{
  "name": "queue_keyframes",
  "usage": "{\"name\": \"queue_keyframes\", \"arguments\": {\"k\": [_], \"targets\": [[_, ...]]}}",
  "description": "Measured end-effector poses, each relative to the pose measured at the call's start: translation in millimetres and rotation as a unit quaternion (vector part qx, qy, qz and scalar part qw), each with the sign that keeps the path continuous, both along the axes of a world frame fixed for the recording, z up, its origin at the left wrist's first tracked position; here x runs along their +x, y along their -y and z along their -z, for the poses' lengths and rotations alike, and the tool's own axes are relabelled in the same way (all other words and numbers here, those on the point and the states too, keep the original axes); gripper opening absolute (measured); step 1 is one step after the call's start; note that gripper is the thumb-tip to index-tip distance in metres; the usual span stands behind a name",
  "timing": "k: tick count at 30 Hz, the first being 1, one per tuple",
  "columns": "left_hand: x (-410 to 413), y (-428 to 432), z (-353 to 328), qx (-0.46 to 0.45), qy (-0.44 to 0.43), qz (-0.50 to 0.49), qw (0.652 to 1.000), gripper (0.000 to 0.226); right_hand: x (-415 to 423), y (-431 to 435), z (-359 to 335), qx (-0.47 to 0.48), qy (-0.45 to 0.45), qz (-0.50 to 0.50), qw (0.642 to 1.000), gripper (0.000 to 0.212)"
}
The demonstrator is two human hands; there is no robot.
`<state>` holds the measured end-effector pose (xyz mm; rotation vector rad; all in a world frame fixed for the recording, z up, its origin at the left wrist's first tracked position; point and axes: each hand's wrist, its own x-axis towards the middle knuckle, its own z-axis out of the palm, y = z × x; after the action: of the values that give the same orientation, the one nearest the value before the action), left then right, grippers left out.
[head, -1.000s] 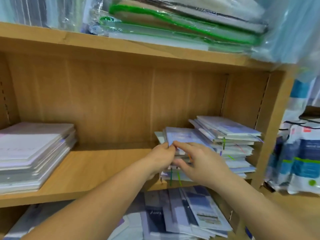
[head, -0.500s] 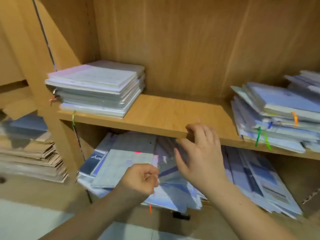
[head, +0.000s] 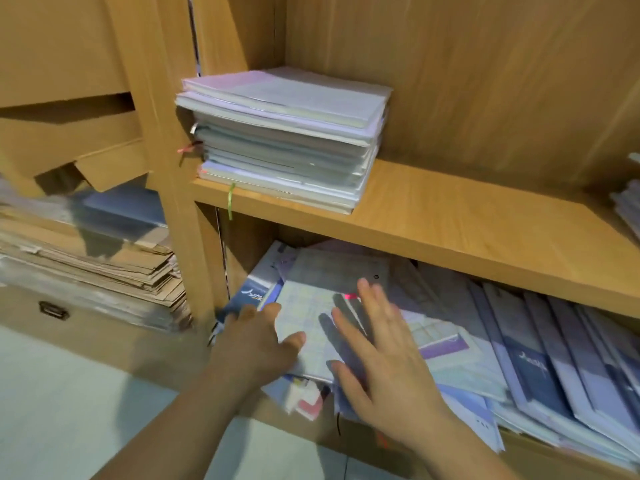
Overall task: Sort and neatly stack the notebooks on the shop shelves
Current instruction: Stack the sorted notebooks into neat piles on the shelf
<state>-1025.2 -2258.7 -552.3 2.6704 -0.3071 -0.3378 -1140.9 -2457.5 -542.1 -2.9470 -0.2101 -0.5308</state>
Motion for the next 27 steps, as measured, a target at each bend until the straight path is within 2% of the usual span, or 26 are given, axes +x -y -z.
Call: {"name": "queue_keyframes", "arguments": {"k": [2, 5, 8, 12, 14, 17, 19, 21, 23, 25, 27], "targets": [[1, 0, 5, -0.055, -0.030, -0.003, 0.998, 0.052, 3, 4, 1, 0.036, -0.056, 0.042, 0.997, 0.059], [-3, 2, 7, -0.183, -0.027, -0.017, 0.983, 0.026, 9, 12, -4, 0.056, 0.001, 0.106, 0.993, 0.045], [-4, 3, 3, -0.278, -0.078, -0.096, 0.953, 0.018, 10, 19, -7, 0.075, 0.005, 0.174, 0.982, 0.038], [-8, 3, -6, -0.213, -0.080, -0.088, 0.970, 0.017, 6, 23, -7, 0.108, -0.088, 0.213, 0.967, 0.037], [-15, 3, -10, -0.175, -0.065, -0.070, 0.980, 0.022, 5, 22, -10, 0.127, -0.099, 0.226, 0.961, 0.040], [-27, 9, -13, -0.086, 0.008, -0.052, 0.995, 0.034, 2, 27, -15, 0.197, -0.102, 0.240, 0.945, 0.035], [-34, 15, -17, -0.051, 0.048, -0.038, 0.997, 0.034, 2, 35, -18, 0.229, -0.072, 0.240, 0.941, 0.030], [-36, 23, -16, -0.042, 0.086, -0.006, 0.995, 0.032, 6, 45, -23, 0.222, -0.015, 0.233, 0.947, 0.034], [-32, 31, -15, -0.058, 0.110, 0.002, 0.992, 0.031, 14, 53, -28, 0.205, 0.005, 0.221, 0.953, 0.040], [-25, 37, -13, -0.073, 0.101, -0.008, 0.992, 0.031, 23, 60, -29, 0.165, -0.019, 0.226, 0.960, 0.036], [-20, 42, -10, -0.108, 0.068, -0.018, 0.992, 0.030, 27, 65, -25, 0.139, -0.070, 0.240, 0.958, 0.042]]}}
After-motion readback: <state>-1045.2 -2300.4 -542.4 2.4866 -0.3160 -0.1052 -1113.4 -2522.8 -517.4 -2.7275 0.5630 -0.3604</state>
